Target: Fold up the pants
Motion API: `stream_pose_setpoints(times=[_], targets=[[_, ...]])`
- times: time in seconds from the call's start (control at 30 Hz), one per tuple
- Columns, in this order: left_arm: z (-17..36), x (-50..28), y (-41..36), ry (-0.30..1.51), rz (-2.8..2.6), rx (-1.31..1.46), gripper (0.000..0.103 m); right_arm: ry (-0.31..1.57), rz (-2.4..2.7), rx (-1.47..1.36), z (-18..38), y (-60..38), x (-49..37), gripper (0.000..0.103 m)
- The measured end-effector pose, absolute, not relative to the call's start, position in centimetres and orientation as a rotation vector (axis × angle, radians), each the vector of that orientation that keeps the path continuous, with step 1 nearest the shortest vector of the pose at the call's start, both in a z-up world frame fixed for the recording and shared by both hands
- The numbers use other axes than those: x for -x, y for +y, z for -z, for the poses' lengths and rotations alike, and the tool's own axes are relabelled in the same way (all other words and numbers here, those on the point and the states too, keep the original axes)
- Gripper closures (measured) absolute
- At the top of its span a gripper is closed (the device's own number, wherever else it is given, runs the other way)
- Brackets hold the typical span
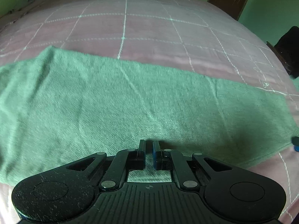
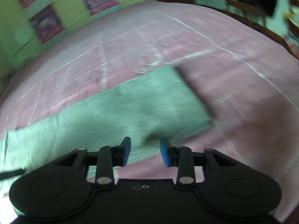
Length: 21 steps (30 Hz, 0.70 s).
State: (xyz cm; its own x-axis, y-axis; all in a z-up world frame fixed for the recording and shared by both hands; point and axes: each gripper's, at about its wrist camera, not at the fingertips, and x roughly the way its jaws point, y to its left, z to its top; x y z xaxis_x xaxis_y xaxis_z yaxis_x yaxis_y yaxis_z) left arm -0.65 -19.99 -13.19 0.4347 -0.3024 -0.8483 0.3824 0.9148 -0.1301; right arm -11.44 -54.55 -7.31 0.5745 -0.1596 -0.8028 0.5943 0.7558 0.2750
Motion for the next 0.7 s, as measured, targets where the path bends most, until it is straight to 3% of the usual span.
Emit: stream_pose_setpoints(times=[0.3, 0.33, 0.37, 0.4, 0.6, 0.7], targets=[[13.5, 0.3, -19.4, 1.048, 0.435, -0.052, 0.097, 0.763, 0.531, -0.891, 10.1, -58.6, 12.0, 0.059], [13.5, 0.3, -19.4, 1.047, 0.434, -0.054, 0.097, 0.763, 0.541, -0.889, 10.5, -58.7, 11.6, 0.062], [13.6, 0.3, -19.5, 1.043, 0.434, -0.06, 0.097, 0.762, 0.552, -0.881, 10.7, -58.5, 11.4, 0.072], [13.6, 0.3, -19.5, 1.041, 0.434, -0.064, 0.097, 0.75, 0.56, -0.864, 10.7, -58.3, 11.3, 0.094], [13.1, 0.6, -19.8, 1.034, 0.429, -0.067, 0.097, 0.578, 0.468, -0.55, 3.6, -55.3, 10.5, 0.095], [12.8, 0.6, -19.9, 1.042, 0.431, -0.06, 0.097, 0.745, 0.522, -0.621, 7.4, -57.6, 10.4, 0.094]])
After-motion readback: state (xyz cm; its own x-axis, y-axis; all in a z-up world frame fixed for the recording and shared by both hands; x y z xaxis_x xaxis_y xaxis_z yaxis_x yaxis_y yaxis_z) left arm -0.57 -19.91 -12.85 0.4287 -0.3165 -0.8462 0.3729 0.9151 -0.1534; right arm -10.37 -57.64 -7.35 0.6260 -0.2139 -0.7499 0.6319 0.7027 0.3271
